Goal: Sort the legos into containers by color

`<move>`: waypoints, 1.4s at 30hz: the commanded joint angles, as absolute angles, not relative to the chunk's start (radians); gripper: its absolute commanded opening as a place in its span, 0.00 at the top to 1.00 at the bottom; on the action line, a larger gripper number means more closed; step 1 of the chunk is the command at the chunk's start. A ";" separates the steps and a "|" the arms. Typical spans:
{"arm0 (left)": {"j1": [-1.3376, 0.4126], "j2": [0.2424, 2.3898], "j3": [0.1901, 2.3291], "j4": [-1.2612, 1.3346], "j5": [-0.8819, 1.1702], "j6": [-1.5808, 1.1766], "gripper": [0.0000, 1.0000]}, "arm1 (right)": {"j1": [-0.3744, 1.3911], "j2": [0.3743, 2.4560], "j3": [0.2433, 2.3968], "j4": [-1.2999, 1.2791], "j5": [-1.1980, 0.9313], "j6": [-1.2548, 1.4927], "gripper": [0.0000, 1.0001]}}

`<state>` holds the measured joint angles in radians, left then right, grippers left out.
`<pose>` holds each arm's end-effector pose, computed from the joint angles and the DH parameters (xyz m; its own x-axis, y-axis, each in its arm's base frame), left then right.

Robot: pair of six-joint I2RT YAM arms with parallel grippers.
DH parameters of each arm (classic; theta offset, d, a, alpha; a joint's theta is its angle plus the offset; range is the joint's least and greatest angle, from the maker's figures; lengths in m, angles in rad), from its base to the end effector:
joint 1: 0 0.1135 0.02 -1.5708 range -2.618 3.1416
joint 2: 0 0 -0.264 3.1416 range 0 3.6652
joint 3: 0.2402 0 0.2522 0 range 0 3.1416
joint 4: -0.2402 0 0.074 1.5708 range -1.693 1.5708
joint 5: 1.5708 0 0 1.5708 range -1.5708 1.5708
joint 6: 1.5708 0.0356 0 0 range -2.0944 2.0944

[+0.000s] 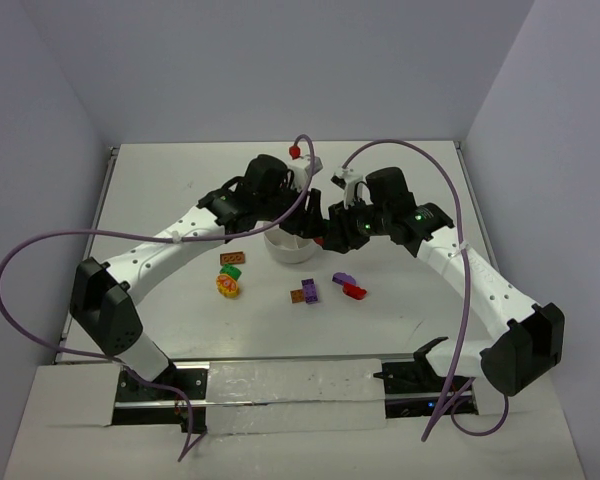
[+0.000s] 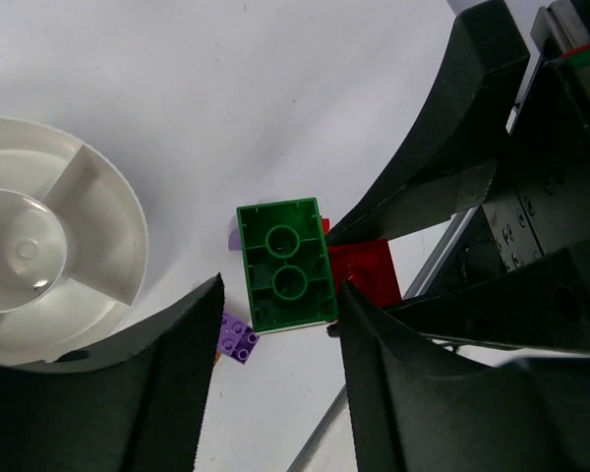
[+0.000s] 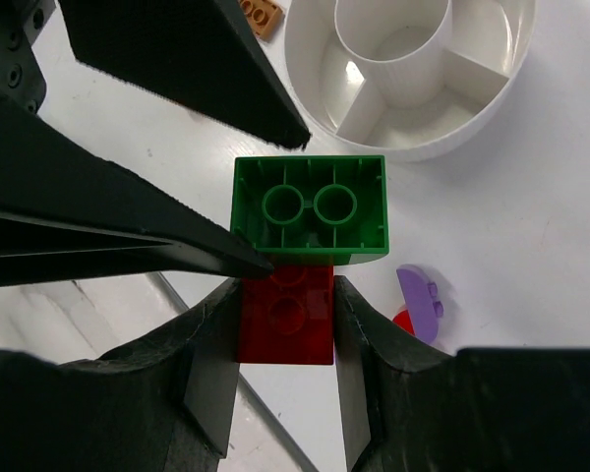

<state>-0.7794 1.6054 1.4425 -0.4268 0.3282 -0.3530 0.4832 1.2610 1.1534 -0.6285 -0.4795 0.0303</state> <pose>0.2552 -0.2683 0.3369 -0.6671 0.1991 -0.7179 0.6664 0.5903 -0.4555 0.2295 0.1389 0.3274 -0.6159 -0.2928 -0.7314 -0.6966 0.6360 0.3321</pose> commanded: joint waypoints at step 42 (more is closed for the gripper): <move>-0.727 1.605 1.579 -0.444 0.230 -0.360 1.00 | 0.538 1.299 1.134 -0.609 -0.268 0.033 1.00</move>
